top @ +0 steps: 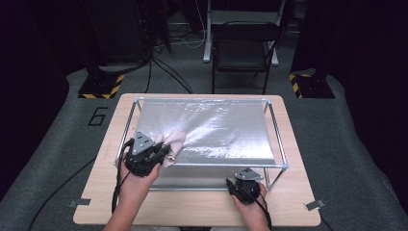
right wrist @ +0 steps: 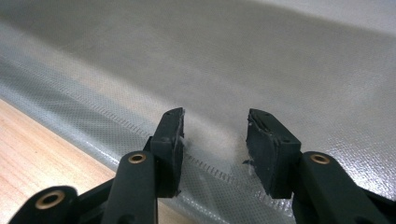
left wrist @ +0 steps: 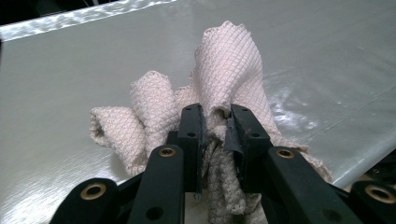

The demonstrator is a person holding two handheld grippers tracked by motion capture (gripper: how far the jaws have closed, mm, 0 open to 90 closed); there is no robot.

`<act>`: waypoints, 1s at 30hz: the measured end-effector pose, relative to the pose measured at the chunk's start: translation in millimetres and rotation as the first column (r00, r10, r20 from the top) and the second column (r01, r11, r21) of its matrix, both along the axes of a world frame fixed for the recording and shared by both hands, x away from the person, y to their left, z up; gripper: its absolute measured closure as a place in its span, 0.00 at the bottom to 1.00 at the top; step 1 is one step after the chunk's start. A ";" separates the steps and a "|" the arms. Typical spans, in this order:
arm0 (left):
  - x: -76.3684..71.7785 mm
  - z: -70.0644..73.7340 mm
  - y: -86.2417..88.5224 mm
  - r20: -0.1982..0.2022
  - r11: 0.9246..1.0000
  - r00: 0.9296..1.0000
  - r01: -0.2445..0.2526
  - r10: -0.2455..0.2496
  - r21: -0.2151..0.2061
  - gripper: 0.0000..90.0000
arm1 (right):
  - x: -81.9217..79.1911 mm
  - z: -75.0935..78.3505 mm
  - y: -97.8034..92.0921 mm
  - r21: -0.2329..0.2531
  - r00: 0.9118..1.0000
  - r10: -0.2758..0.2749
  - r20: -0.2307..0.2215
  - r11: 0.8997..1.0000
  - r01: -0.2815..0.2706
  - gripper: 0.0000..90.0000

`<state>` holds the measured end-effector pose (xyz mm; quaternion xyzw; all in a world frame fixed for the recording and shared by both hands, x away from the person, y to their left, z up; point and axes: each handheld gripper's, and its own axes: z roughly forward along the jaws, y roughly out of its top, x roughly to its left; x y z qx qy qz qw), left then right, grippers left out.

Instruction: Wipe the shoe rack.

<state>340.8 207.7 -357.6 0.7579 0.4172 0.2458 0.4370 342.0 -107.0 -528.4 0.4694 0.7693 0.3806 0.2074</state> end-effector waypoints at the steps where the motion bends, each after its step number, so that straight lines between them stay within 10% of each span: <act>1: -0.1 -0.2 -3.3 -0.004 1.000 1.000 0.005 -0.005 -0.005 0.84 | 0.0 0.0 0.0 0.000 1.000 0.001 -0.001 1.000 -0.001 0.63; 18: 4.1 -1.2 -56.3 0.010 0.996 0.996 0.092 -0.092 0.010 0.83 | 1.1 -0.1 -0.9 -0.022 1.000 0.007 0.011 1.000 -0.007 0.63; 30: 4.2 1.2 -34.3 0.010 0.998 0.998 0.055 -0.055 0.018 0.83 | 0.6 0.3 -1.0 -0.013 1.000 0.012 0.007 1.000 -0.012 0.63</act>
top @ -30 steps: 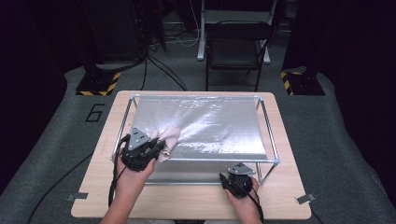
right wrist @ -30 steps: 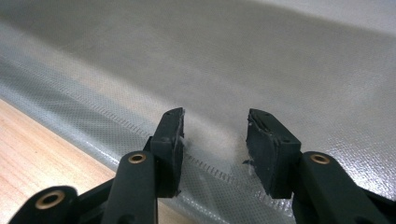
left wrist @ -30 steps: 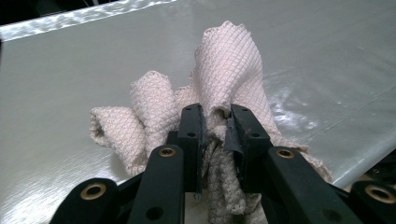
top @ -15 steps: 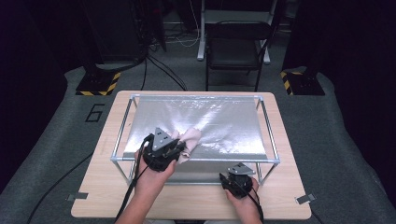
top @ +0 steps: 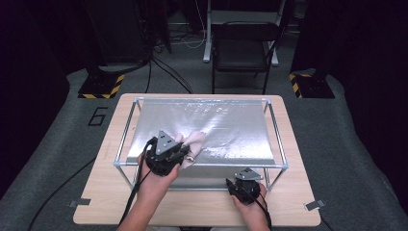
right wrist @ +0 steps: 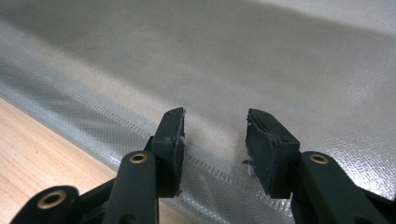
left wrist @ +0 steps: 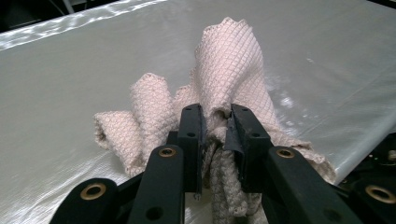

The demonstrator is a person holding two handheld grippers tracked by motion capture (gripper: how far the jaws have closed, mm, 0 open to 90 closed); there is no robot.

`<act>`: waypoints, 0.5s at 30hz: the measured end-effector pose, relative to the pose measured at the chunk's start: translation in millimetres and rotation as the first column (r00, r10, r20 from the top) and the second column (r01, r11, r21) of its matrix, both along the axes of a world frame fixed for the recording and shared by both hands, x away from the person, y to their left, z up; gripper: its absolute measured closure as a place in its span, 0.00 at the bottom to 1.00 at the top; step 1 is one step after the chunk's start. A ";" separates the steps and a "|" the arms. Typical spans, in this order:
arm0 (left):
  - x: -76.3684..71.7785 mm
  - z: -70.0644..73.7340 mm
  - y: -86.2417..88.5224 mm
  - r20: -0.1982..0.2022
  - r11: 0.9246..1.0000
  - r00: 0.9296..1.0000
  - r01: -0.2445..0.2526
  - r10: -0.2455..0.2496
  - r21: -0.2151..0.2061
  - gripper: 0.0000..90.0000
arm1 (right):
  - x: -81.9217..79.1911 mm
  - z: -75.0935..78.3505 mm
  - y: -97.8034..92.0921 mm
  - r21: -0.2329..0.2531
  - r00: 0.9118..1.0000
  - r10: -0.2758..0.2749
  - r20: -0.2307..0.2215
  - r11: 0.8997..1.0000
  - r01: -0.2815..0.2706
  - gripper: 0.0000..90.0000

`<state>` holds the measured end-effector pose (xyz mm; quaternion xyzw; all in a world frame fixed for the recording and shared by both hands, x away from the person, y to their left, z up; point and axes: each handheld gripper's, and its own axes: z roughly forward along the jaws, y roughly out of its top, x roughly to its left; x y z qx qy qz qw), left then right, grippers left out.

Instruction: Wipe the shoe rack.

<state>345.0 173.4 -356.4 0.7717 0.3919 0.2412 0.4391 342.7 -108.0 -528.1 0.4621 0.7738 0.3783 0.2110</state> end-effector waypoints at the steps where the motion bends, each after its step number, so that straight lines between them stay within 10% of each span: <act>1: 0.4 0.0 4.2 0.000 1.000 1.000 -0.005 0.005 -0.003 0.83 | 0.0 0.0 0.0 -0.001 1.000 0.000 0.000 1.000 0.000 0.63; 15: 1.8 -2.5 -0.4 -0.015 0.999 1.000 -0.011 0.011 -0.035 0.83 | 0.6 -0.3 -0.1 -0.015 1.000 0.000 0.009 1.000 0.000 0.64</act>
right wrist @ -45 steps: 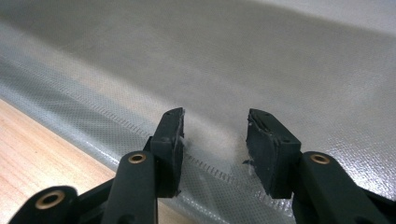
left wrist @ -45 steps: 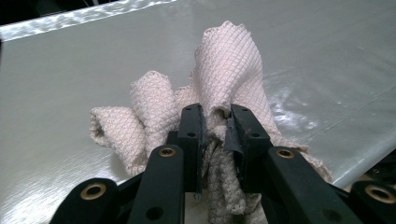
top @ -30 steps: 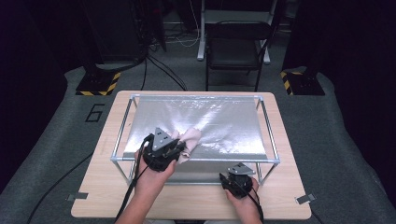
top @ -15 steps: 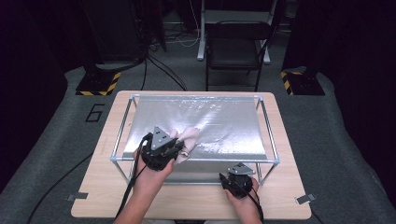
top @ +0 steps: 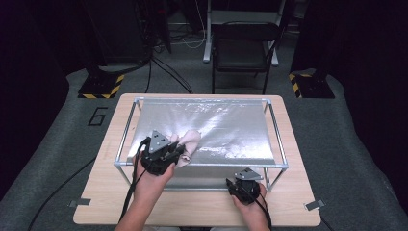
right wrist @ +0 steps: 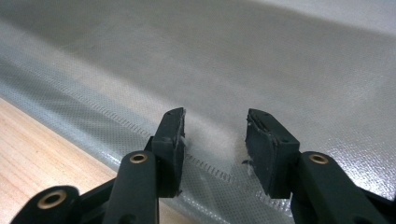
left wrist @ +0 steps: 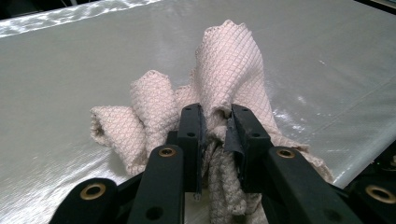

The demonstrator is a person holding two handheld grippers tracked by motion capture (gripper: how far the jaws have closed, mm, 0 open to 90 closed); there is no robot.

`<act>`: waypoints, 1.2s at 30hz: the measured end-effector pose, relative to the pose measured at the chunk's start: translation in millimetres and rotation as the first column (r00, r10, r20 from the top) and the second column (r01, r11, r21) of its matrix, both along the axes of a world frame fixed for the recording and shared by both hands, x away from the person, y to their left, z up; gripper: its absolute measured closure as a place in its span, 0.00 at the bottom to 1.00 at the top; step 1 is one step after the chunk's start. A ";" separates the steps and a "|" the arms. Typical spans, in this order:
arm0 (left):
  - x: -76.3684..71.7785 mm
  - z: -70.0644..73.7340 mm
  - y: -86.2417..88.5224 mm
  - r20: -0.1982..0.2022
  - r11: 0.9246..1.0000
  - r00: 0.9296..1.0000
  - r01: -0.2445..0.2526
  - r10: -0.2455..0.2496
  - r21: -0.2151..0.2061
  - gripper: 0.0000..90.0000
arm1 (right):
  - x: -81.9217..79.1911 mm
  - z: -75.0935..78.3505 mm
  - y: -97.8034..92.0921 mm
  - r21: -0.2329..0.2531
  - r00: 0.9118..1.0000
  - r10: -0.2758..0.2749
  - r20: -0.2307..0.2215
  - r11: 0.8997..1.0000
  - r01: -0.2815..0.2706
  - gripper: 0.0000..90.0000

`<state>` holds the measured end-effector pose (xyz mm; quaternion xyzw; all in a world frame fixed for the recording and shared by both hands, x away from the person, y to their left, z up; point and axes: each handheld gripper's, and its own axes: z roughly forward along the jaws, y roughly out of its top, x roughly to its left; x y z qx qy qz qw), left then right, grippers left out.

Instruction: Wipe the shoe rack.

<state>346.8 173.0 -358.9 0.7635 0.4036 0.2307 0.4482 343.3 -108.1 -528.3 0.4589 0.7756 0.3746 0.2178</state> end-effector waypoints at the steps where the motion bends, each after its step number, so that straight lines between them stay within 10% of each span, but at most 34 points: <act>1: 0.3 0.1 -2.6 -0.005 1.000 1.000 0.007 -0.007 0.000 0.83 | -0.1 -0.1 0.2 0.004 1.000 -0.002 -0.003 1.000 0.002 0.64; 13: 3.0 2.1 -22.0 0.007 0.998 0.998 0.068 -0.068 -0.010 0.72 | -0.8 0.4 0.2 0.014 1.000 0.002 -0.009 1.000 -0.002 0.64; 26: -9.8 23.2 10.3 0.060 0.997 0.997 0.061 -0.058 -0.048 0.45 | -0.7 0.3 0.2 0.014 1.000 0.002 -0.009 1.000 -0.001 0.64; 36: -15.8 15.4 50.6 0.052 0.998 0.999 -0.014 0.017 -0.067 0.45 | -0.6 0.3 0.2 0.014 1.000 0.001 -0.008 1.000 -0.001 0.64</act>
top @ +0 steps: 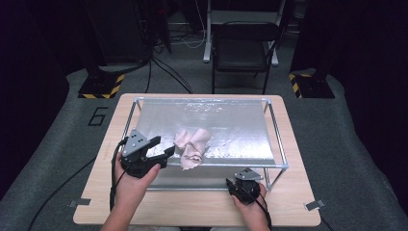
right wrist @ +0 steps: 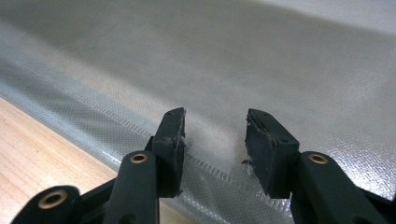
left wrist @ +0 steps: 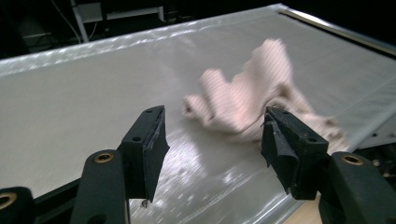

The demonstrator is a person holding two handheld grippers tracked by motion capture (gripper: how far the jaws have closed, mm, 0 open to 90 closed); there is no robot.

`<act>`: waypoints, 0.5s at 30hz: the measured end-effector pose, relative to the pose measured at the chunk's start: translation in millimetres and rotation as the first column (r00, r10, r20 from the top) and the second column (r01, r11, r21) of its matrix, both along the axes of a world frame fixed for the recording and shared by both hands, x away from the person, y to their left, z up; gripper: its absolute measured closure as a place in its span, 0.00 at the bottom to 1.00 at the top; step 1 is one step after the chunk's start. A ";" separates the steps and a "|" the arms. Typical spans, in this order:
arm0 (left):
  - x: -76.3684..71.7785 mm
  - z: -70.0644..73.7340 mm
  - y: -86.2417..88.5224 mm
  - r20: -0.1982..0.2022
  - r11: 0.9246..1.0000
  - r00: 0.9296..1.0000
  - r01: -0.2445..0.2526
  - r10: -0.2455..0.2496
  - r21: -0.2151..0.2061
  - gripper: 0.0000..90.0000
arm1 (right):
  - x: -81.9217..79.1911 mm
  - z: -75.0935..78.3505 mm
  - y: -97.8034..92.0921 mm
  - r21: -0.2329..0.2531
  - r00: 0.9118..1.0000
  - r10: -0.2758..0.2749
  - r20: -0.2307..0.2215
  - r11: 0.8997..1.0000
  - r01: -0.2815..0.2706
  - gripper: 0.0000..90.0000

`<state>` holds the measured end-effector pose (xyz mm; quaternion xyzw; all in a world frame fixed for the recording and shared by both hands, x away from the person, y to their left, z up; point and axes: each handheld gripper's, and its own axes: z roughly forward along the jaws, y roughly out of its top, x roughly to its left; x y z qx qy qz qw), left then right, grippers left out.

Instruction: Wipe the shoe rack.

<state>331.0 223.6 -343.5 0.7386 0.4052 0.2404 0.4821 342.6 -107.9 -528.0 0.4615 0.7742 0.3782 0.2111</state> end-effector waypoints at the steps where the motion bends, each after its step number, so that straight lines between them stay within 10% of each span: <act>1: 0.8 -2.9 3.0 -0.014 1.000 1.000 -0.004 0.004 0.005 0.45 | 0.0 0.0 0.0 -0.001 1.000 0.000 0.000 1.000 0.000 0.64; 15: 4.0 -22.8 8.6 -0.049 0.999 0.998 -0.034 0.036 0.041 0.45 | -0.1 0.3 -0.1 0.001 1.000 -0.003 -0.004 1.000 0.003 0.64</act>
